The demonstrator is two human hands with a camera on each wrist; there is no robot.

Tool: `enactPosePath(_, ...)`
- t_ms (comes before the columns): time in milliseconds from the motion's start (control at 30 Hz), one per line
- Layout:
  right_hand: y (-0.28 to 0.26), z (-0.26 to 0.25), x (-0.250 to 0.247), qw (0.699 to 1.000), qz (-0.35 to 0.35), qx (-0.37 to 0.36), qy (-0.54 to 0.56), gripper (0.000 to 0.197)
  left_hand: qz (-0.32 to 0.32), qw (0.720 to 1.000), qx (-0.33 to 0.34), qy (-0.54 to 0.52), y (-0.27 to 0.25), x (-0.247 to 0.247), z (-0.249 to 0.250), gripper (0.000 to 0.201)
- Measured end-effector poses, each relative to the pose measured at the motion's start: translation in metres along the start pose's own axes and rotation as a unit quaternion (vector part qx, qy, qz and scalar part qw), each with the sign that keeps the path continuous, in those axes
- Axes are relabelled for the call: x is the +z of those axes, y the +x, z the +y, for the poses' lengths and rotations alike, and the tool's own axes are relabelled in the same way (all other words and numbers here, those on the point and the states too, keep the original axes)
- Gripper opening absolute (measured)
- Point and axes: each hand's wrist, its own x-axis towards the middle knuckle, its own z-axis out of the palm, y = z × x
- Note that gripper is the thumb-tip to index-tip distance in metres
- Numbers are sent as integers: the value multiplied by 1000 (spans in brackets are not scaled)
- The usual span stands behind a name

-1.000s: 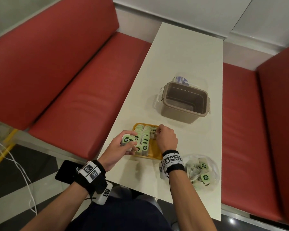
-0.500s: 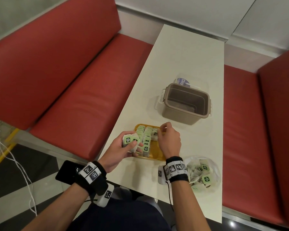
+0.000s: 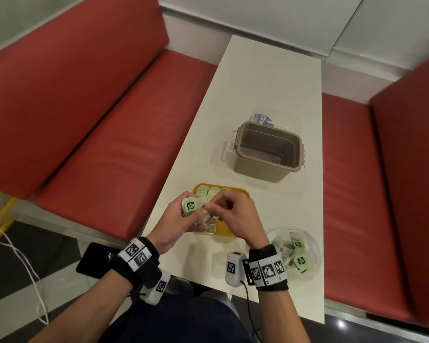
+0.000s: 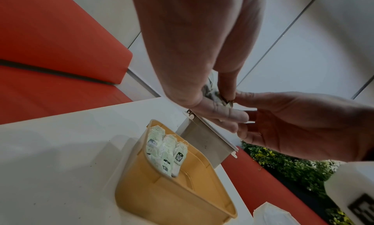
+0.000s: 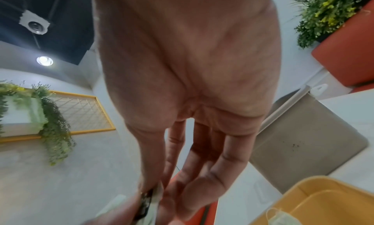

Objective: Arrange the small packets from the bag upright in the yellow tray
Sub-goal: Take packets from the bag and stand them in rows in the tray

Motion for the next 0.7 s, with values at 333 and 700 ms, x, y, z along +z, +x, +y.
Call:
enactPosePath(333,3,-3,-24,998,51,-25,-38,14,67,997,-18,12,5,-7,-4,19)
enactPosePath(700,3,-8,-30,996,48,-80,14,7,26,993,41,110,16,7,-9,16)
